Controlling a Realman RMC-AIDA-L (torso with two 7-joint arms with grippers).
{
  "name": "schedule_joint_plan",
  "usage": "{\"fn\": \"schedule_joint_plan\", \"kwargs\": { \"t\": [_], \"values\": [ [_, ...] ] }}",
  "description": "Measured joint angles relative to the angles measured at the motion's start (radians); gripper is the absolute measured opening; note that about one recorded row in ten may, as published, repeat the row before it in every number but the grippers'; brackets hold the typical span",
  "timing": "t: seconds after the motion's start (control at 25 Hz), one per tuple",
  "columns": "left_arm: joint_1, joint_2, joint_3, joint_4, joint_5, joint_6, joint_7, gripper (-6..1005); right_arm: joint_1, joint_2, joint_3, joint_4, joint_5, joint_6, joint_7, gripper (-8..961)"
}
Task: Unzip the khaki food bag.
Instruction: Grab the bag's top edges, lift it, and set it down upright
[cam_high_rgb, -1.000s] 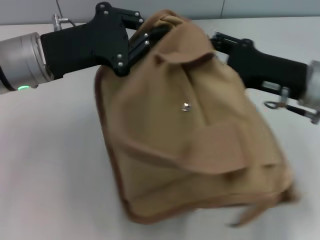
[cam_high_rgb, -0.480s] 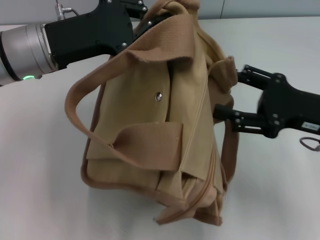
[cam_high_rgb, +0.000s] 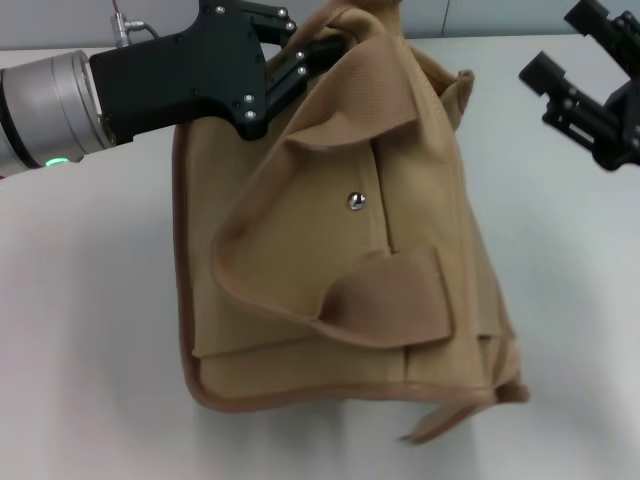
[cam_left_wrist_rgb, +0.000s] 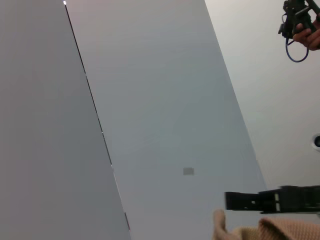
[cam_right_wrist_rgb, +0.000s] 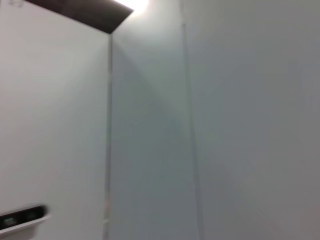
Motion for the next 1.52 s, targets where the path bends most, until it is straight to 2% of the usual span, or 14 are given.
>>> {"fn": "schedule_joint_plan", "kwargs": {
  "t": [0.24, 0.48, 0.72, 0.88, 1.0, 1.08, 1.16, 1.32, 1.52],
  "values": [
    [0.006, -0.004, 0.006, -0.004, -0.001, 0.013, 0.017, 61, 0.048, 0.000, -0.026, 0.057, 0.069, 0.081, 0.018, 839],
    [0.007, -0.005, 0.006, -0.006, -0.001, 0.012, 0.029, 61, 0.070, 0.001, -0.183, 0.053, 0.073, 0.157, 0.054, 839],
    [0.007, -0.007, 0.013, -0.007, -0.001, 0.008, 0.048, 61, 0.088, 0.001, -0.254, 0.047, 0.093, 0.208, 0.067, 839],
    [0.001, -0.007, 0.031, -0.008, -0.004, 0.008, 0.060, 62, 0.102, -0.003, -0.328, -0.027, 0.086, 0.300, 0.136, 838],
    [0.000, -0.007, 0.032, -0.008, -0.005, 0.008, 0.065, 62, 0.100, -0.007, -0.346, -0.068, 0.040, 0.330, 0.176, 838],
    [0.000, -0.007, 0.033, -0.008, -0.006, 0.009, 0.069, 62, 0.078, -0.010, -0.341, -0.142, -0.091, 0.328, 0.283, 838],
    [0.000, -0.007, 0.034, -0.007, -0.006, 0.012, 0.069, 62, 0.065, -0.010, -0.334, -0.172, -0.142, 0.320, 0.327, 838],
    [-0.002, -0.007, 0.034, -0.004, -0.014, 0.000, 0.069, 62, -0.008, -0.009, -0.252, -0.294, -0.331, 0.260, 0.445, 838],
    [-0.009, -0.007, 0.033, -0.007, -0.023, -0.018, 0.069, 62, -0.059, -0.006, -0.102, -0.293, -0.365, 0.108, 0.452, 837]
  ]
}}
